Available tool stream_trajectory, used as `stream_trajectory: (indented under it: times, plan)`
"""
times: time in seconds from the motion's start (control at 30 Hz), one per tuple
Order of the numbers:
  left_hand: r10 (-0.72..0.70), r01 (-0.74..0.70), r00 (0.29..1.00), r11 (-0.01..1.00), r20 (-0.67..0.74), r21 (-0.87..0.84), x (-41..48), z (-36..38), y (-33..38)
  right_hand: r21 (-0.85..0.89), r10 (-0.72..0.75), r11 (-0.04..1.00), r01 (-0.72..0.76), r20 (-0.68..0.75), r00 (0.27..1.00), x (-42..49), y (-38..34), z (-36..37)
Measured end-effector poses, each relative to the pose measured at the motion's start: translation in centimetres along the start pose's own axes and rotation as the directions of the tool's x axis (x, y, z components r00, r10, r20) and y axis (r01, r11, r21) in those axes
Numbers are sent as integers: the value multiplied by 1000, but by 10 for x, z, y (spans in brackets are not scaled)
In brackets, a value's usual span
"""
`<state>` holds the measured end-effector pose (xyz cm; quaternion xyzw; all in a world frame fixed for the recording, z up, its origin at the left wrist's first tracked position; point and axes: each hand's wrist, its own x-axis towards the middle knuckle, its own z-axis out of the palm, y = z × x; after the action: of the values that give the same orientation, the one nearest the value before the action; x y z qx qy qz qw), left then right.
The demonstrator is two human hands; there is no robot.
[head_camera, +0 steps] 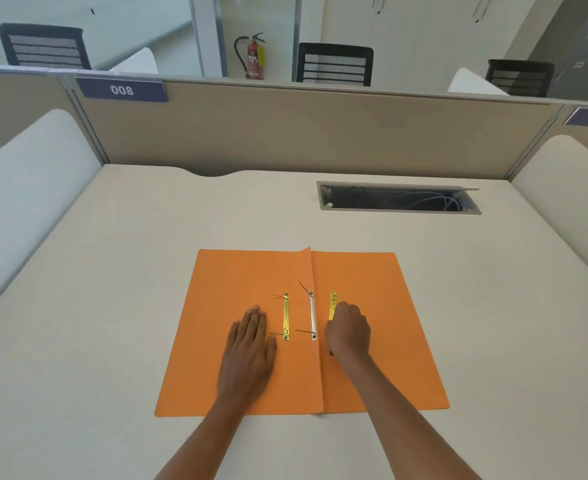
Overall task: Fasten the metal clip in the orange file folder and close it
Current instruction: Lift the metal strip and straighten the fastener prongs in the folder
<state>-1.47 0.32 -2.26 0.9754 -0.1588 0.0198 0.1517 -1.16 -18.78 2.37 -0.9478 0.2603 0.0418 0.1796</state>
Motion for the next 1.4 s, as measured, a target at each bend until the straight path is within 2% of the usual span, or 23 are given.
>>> stream_trajectory:
  times: [0.3, 0.73, 0.9, 1.1, 1.4]
  plan:
    - [12, -13, 1000, 999, 16, 33, 1, 3, -3, 132, 198, 969, -211, 103, 975, 11, 1, -3]
    - [10, -11, 1000, 999, 17, 53, 1, 2, -1, 261, 268, 915, -309, 182, 946, 12, -2, -3]
    - [10, -11, 1000, 999, 16, 53, 0, 1, 0, 199, 246, 940, -278, 172, 954, 12, -2, -6]
    - [12, -12, 1000, 999, 4, 51, 1, 1, 1, 13, 172, 984, -176, 144, 974, 4, 11, -11]
    - [12, -12, 1000, 999, 10, 47, 0, -1, 2, -63, 72, 996, -66, 108, 992, -9, 4, -5]
